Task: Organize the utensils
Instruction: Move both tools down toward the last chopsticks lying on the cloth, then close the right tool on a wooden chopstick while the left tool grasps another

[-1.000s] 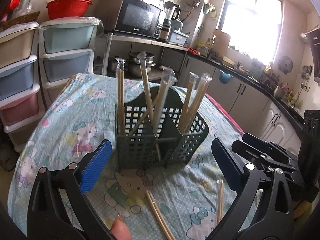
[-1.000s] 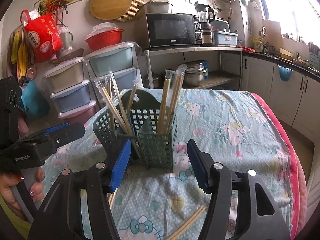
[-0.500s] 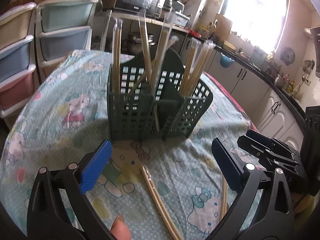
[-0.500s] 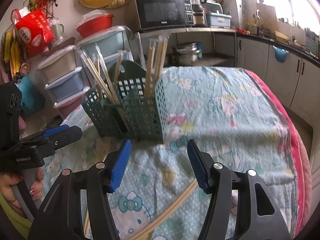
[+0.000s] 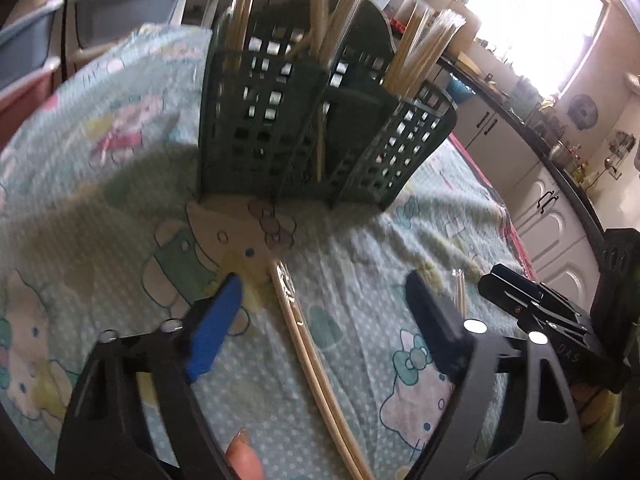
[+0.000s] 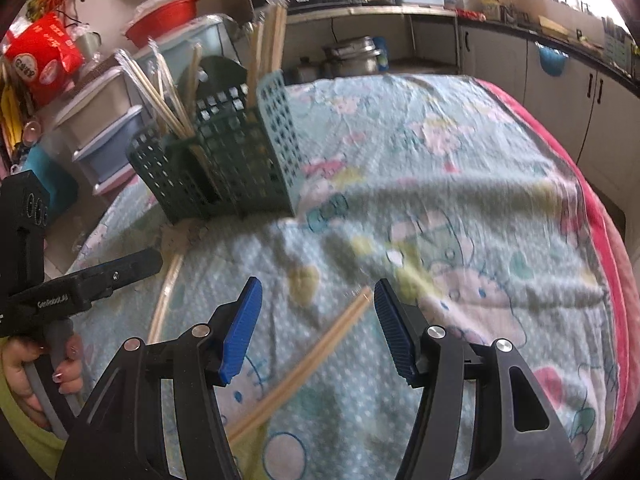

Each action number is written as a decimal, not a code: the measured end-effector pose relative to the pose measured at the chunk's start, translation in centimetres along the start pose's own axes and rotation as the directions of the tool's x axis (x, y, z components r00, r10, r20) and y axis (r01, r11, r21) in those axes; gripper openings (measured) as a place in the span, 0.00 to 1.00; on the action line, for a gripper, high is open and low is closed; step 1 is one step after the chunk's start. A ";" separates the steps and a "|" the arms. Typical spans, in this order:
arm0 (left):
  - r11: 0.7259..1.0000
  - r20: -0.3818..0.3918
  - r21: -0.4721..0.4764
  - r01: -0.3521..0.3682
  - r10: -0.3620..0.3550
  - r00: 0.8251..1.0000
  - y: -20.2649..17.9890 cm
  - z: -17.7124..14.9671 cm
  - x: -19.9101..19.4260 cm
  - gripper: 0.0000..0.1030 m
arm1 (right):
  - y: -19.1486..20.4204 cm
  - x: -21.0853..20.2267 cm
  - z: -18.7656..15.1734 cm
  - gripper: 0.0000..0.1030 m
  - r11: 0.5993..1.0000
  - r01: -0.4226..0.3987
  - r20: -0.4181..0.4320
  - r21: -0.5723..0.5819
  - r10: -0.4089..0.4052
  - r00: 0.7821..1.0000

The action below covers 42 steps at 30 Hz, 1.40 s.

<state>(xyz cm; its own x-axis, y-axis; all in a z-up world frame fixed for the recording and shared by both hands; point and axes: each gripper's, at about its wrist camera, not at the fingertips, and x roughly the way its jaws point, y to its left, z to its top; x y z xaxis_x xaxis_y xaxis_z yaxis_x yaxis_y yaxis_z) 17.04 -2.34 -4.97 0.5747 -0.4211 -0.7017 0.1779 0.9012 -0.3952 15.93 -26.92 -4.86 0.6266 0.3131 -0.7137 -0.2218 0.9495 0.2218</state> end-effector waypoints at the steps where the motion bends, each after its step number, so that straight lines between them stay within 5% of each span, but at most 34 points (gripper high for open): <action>1: 1.000 -0.009 -0.006 0.000 0.000 1.000 0.1 -0.1 0.3 0.66 | -0.2 0.2 -0.1 0.54 1.000 0.003 -0.009 0.007 -0.003 1.000; 12: 0.999 -0.066 -0.021 -0.032 0.030 0.997 0.4 0.3 2.9 0.65 | -1.6 3.0 -0.2 0.47 0.997 0.043 -0.083 0.059 -0.038 0.996; 18: 0.993 -0.058 0.012 -0.121 0.121 0.991 0.2 1.0 3.9 0.46 | -1.5 3.9 -0.6 0.31 0.994 0.107 -0.090 0.003 -0.106 0.990; 23: 0.980 -0.033 0.042 -0.196 0.198 0.980 0.7 1.4 4.2 0.18 | -2.4 3.7 -0.9 0.20 0.995 0.096 -0.075 0.029 -0.093 0.993; 34: 0.993 -0.030 -0.021 -0.116 0.116 0.993 2.6 1.4 2.4 0.08 | -4.0 1.4 -1.1 0.11 0.992 0.017 -0.034 0.124 -0.013 0.999; 42: 0.999 0.059 0.013 -0.031 0.030 0.998 1.4 2.1 -2.6 0.07 | -2.5 -2.3 0.5 0.07 0.994 -0.068 0.081 0.091 0.061 0.995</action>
<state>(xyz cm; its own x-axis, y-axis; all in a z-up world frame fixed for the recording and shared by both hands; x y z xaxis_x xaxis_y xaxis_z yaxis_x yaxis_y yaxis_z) 17.50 0.25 -2.46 0.6263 -0.3869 -0.6769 0.1704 0.9151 -0.3654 15.46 -30.03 -3.44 0.6706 0.3709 -0.6425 -0.1954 0.9238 0.3294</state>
